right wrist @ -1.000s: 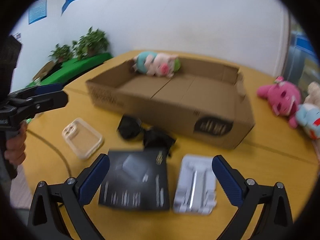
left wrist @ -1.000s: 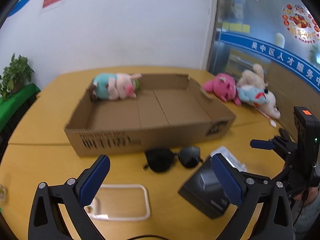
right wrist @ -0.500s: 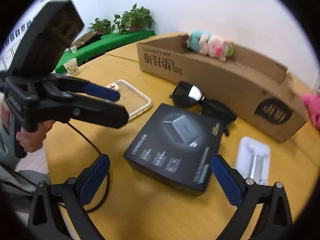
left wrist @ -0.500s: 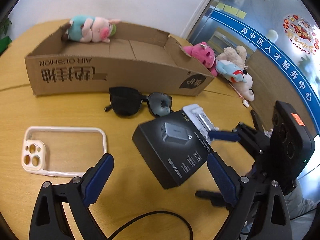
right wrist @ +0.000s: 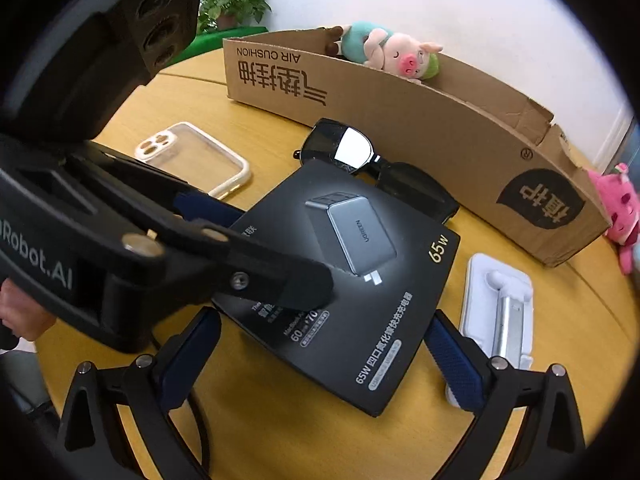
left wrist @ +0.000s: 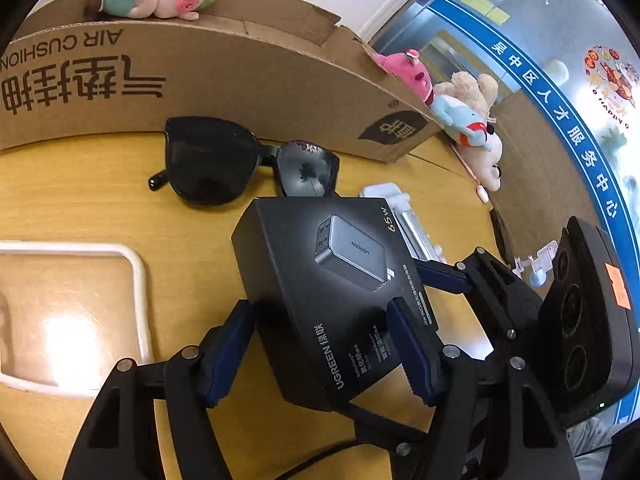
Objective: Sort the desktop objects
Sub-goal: 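Grasp the black UGREEN charger box with the left tool and lift, then carry the charger box into the cardboard box and release it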
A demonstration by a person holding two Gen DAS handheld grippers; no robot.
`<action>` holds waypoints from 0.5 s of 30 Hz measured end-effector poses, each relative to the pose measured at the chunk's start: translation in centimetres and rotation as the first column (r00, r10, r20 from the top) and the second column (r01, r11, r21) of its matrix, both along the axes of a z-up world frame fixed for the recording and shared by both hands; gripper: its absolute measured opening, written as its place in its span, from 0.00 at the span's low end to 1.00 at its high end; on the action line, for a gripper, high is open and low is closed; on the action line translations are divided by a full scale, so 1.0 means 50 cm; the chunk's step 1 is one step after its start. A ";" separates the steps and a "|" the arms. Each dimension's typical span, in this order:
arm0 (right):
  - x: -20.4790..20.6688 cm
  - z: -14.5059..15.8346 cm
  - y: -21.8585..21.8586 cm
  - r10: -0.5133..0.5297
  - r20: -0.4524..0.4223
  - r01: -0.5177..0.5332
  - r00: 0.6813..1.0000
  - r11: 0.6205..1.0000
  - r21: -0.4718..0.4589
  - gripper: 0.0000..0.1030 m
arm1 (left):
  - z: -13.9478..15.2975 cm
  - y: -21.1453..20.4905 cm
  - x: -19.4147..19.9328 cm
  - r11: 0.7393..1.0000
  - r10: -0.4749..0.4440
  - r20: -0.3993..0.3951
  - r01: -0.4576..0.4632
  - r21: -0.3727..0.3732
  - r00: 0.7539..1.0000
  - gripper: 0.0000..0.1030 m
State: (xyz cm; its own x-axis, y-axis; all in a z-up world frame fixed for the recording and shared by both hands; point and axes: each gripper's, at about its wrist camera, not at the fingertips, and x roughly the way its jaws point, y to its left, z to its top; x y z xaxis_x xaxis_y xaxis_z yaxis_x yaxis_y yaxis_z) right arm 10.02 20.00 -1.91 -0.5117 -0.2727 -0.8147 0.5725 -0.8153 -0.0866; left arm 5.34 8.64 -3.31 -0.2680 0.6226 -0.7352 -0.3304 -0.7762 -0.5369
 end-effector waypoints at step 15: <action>0.034 0.153 -0.031 -0.037 -0.261 0.035 0.965 0.999 -0.012 0.96 | 0.191 -0.023 0.014 0.999 0.049 -0.247 -0.053 -0.010 0.968 0.59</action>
